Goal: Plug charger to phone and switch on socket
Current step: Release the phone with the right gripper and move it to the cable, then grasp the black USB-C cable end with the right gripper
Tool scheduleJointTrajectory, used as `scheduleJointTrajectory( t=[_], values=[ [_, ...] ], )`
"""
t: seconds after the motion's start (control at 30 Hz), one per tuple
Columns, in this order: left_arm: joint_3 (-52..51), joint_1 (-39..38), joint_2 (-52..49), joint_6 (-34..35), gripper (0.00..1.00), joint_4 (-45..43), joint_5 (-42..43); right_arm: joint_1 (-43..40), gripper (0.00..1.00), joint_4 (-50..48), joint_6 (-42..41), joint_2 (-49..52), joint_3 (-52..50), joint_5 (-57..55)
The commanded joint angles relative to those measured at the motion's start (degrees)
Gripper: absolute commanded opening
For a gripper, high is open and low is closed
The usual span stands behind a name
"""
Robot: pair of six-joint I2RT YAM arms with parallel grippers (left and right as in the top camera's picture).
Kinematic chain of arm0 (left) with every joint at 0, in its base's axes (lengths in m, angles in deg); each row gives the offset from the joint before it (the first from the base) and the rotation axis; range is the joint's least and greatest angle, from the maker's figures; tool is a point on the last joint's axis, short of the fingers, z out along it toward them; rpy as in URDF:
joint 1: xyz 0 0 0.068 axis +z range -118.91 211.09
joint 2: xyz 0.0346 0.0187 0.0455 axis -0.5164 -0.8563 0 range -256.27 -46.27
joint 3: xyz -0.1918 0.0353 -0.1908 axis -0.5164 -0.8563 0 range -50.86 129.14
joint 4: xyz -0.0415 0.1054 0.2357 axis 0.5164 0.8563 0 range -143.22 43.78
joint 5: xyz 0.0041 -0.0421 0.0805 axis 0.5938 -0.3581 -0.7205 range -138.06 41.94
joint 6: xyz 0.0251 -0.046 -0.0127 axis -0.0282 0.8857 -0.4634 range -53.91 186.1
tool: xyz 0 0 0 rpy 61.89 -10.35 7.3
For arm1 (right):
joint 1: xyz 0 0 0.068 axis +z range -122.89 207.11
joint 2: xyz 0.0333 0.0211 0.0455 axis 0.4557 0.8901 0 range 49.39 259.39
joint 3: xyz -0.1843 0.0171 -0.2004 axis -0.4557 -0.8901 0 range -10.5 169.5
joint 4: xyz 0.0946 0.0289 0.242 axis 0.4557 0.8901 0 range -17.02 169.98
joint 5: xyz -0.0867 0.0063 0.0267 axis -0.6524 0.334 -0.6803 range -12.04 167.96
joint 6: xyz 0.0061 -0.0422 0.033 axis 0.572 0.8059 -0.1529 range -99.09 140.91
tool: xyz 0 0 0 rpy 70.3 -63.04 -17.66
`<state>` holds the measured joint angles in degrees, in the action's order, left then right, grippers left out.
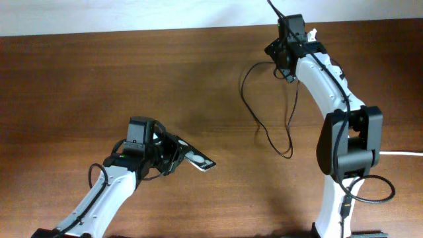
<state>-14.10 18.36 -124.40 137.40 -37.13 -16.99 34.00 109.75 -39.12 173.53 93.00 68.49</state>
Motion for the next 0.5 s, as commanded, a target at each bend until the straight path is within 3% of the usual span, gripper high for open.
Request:
scheduleJointTrajectory(
  t=[0.0,0.2,0.23,0.33,0.47],
  values=[
    [0.85,0.11,0.46,-1.07,0.0,-0.35,1.07,-0.07,0.84,-3.98,-2.12,3.67,1.09,1.97],
    [0.85,0.11,0.46,-1.09,0.0,-0.35,0.63,0.22,0.81,-7.91,-9.73,8.87,1.07,3.98],
    [0.85,0.11,0.46,-1.09,0.0,-0.35,0.61,0.26,0.63,-9.99,-9.7,9.77,1.05,4.42],
    [0.85,0.11,0.46,-1.07,0.0,-0.35,0.61,0.26,0.58,-11.61,-9.73,12.13,1.03,5.2],
    [0.85,0.11,0.46,-1.09,0.0,-0.35,0.59,0.26,0.24,-11.72,-7.87,13.07,1.03,5.49]
  ],
)
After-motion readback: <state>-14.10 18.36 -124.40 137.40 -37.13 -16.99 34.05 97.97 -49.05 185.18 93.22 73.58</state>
